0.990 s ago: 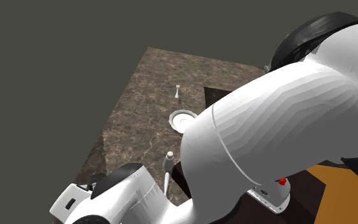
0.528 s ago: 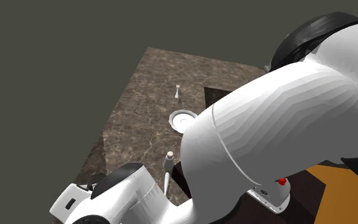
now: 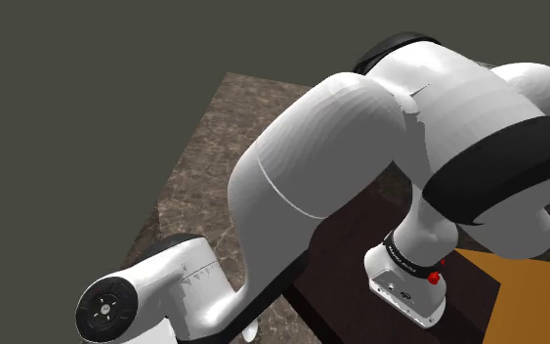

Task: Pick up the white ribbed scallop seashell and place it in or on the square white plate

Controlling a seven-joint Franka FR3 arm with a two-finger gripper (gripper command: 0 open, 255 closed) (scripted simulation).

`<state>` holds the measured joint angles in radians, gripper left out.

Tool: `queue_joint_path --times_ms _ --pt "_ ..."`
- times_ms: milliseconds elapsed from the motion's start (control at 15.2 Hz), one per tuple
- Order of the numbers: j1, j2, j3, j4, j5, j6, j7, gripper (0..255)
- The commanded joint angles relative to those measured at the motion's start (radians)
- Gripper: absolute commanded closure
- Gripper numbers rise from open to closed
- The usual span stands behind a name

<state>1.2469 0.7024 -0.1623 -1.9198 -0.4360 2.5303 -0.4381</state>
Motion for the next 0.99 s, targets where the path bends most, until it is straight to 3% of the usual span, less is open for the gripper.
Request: queue_joint_path --times_ms 0,792,858,924 --pt "-0.023 0.025 0.012 0.013 -0.002 0.007 -0.052 0" --pt "-0.033 0.078 0.006 0.031 -0.009 0.044 -0.048 0" --pt "-0.033 0.078 0.006 0.031 -0.009 0.044 -0.048 255" --pt "-0.033 0.078 0.006 0.031 -0.009 0.044 -0.048 255"
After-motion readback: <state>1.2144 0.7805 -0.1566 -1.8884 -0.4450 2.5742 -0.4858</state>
